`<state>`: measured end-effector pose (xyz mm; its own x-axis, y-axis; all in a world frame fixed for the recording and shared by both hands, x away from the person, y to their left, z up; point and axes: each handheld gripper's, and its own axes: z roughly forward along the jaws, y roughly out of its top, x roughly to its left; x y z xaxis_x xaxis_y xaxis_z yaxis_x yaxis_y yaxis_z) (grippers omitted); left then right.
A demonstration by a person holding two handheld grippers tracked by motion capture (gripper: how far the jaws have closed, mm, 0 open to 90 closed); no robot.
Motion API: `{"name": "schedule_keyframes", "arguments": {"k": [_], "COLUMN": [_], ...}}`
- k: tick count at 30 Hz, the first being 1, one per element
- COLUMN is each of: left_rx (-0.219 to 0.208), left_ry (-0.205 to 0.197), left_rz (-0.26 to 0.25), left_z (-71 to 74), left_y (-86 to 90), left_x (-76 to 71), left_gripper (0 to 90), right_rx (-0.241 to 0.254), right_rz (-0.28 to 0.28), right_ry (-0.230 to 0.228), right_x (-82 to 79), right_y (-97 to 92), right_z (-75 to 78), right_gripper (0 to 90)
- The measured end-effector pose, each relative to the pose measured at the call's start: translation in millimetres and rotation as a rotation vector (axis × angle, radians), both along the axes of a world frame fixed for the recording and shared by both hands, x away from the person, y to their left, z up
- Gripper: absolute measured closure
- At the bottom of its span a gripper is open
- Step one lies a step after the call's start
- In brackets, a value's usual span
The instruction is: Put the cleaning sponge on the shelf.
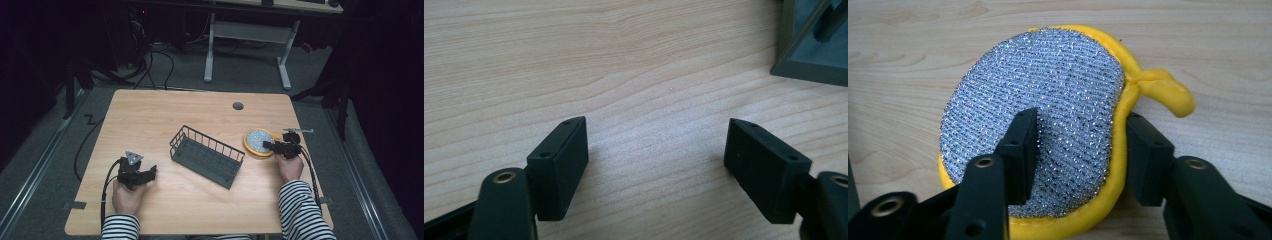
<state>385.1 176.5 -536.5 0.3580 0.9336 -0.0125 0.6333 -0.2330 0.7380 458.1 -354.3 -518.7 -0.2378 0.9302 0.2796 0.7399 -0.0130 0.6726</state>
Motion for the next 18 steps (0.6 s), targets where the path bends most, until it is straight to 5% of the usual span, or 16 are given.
{"name": "schedule_keyframes", "arguments": {"k": [10, 18], "left_rx": [0.000, -0.004], "left_ry": [-0.002, -0.002], "left_rz": [0.002, 0.004], "left_z": [-0.1, -0.1], "left_y": [-0.4, 0.1], "left_x": [-0.2, -0.2], "left_gripper": [26.4, 27.2], "right_rx": [-0.060, -0.024], "right_rz": [0.031, 0.038], "right_ry": [-0.049, -0.063], "right_x": [-3.2, -3.8], "right_y": [3.0, 0.0], "right_z": [5.2, 6.2], "right_gripper": [74.8, 78.3]}}
